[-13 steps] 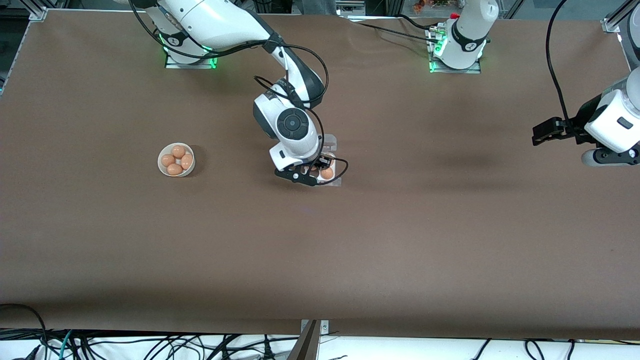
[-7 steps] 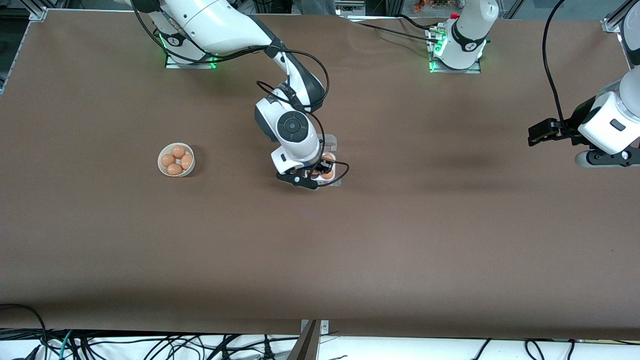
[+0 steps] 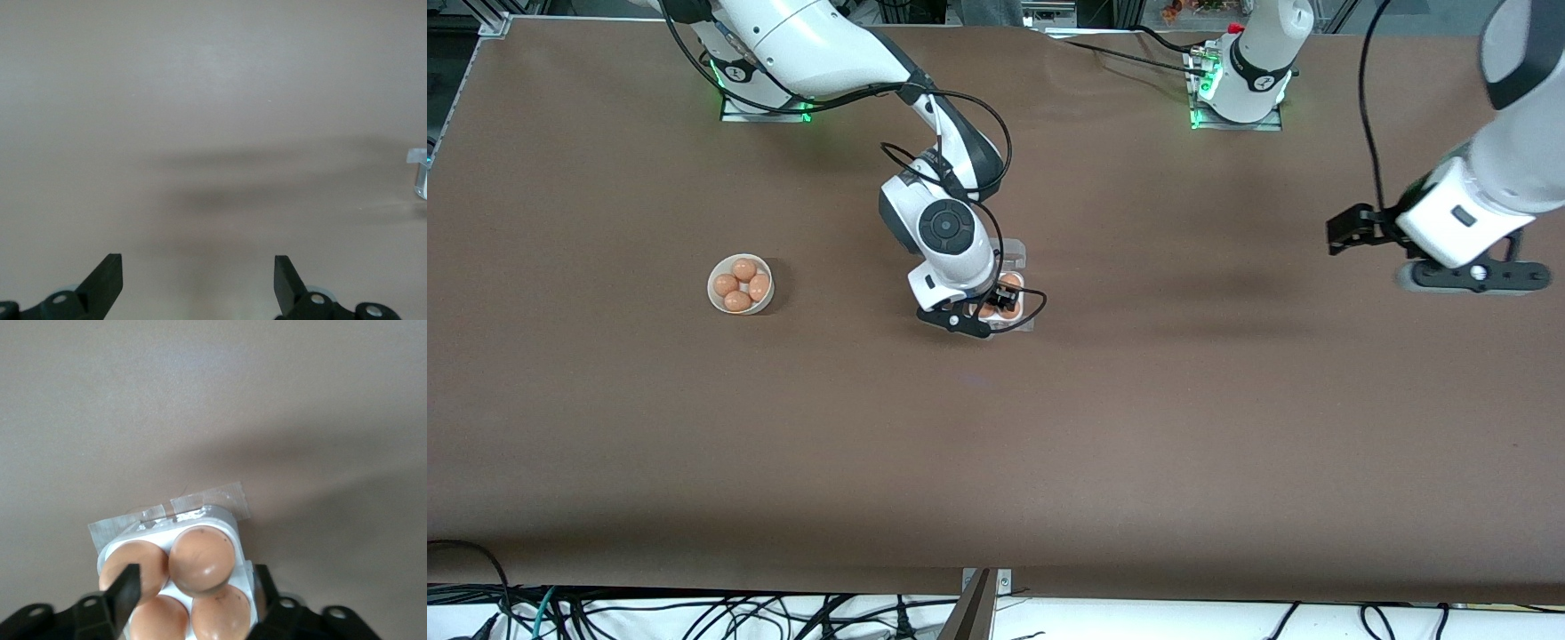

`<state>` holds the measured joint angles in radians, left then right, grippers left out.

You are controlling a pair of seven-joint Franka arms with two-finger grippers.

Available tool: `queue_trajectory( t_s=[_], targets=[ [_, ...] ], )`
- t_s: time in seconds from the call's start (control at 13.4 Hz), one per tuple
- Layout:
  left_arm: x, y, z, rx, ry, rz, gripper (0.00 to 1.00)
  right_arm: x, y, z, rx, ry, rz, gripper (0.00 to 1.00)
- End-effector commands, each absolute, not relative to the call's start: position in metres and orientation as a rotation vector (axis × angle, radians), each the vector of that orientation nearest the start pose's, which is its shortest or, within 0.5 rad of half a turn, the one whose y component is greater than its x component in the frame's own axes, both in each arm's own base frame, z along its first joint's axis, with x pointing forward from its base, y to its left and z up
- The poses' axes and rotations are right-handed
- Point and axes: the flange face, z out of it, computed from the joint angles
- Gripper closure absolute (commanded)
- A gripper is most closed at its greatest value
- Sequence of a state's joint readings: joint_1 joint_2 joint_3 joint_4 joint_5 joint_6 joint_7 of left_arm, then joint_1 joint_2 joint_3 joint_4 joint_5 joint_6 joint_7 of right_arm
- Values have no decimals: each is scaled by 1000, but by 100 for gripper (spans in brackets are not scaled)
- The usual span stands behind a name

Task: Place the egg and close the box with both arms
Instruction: 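Lower the egg into the empty carton cup and open the right gripper, then raise the right gripper while the left gripper reaches toward the carton lid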

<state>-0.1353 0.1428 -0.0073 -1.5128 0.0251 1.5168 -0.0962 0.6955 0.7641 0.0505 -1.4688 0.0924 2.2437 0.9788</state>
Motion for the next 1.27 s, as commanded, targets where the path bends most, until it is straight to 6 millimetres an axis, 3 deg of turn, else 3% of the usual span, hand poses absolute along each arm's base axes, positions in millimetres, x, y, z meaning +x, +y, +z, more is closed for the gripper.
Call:
queue_trajectory(
  t_s=[0.0, 0.3, 0.45, 0.6, 0.89, 1.04, 1.12, 1.19],
  targets=[
    [581, -136, 557, -3093, 147, 241, 0, 546, 489, 236, -3007, 447, 71, 0],
    [566, -203, 540, -3132, 74, 317, 10, 577, 455, 256, -3008, 358, 24, 0],
    [559, -231, 533, -3187, 49, 387, 27, 597, 424, 273, -3035, 288, 13, 0],
    [554, -260, 511, -3235, -5, 525, 47, 613, 391, 291, -3081, 250, 7, 0],
    [525, -336, 467, -3198, -66, 778, 74, 633, 327, 323, -3163, 163, 67, 0],
    [522, -352, 441, -3160, -71, 830, 77, 648, 281, 349, -3171, 131, 83, 0],
    [520, -362, 423, -3148, -67, 891, 78, 655, 263, 350, -3170, 122, 92, 0],
    [519, -373, 413, -3153, -66, 944, 80, 659, 241, 368, -3157, 126, 78, 0]
  ],
)
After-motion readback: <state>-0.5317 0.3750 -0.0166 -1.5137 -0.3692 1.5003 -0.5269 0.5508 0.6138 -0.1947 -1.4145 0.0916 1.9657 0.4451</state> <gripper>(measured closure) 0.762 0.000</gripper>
